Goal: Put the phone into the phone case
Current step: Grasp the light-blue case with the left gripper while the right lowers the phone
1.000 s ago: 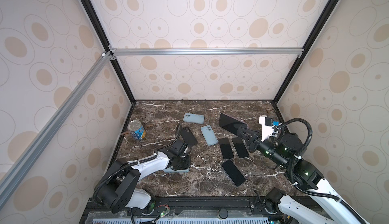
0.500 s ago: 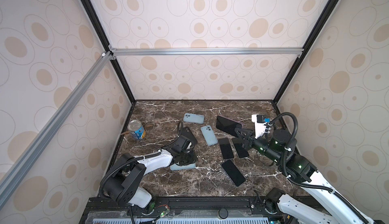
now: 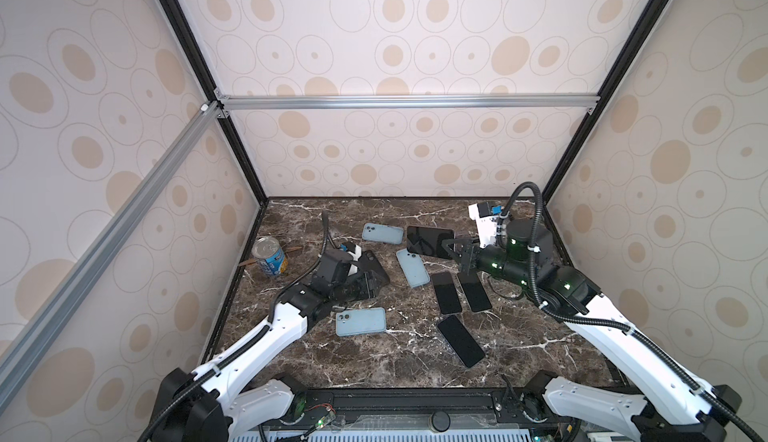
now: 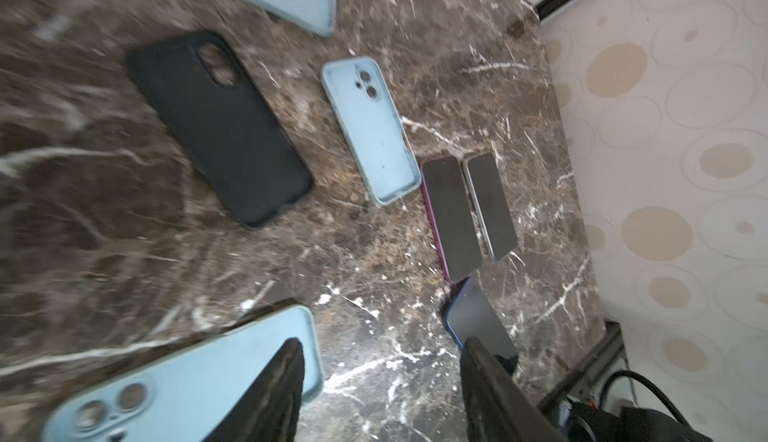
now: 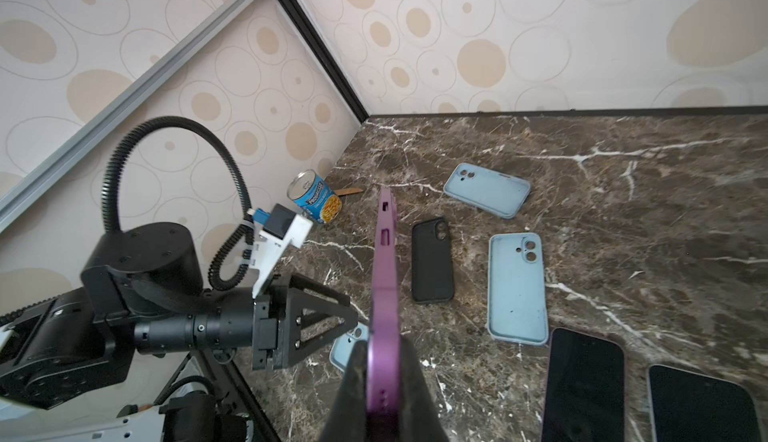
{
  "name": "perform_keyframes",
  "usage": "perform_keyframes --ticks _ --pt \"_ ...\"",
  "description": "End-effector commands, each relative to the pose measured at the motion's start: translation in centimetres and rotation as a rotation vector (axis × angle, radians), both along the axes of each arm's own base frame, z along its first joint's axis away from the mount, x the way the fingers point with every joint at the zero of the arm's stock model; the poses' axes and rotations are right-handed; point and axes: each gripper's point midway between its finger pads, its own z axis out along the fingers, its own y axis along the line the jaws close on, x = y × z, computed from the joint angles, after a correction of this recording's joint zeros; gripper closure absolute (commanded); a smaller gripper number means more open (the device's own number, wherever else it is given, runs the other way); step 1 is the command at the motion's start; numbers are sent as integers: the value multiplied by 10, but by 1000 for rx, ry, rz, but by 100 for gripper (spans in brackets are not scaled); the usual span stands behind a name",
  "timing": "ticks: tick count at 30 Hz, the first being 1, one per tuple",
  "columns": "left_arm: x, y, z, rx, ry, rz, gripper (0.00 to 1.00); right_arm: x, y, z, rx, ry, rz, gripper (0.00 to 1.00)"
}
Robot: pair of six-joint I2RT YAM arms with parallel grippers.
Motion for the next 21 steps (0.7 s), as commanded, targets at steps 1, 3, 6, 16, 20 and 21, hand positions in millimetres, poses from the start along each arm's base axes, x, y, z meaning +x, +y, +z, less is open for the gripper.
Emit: perform_keyframes --ticks 1,3,6,16,20,21 --pt "-2 39 2 161 -20 52 38 0 22 16 93 52 70 100" --pt "-3 53 5 183 -22 79 38 4 35 11 95 104 82 100" --pt "-4 66 6 159 -29 116 38 3 60 3 97 144 113 100" --pt "9 111 -9 268 0 202 40 -15 99 -90 50 385 31 100" --pt "8 114 -20 231 22 220 40 -23 116 -123 65 464 43 100" --pt "6 113 -25 213 33 223 40 -25 120 -128 67 477 50 100"
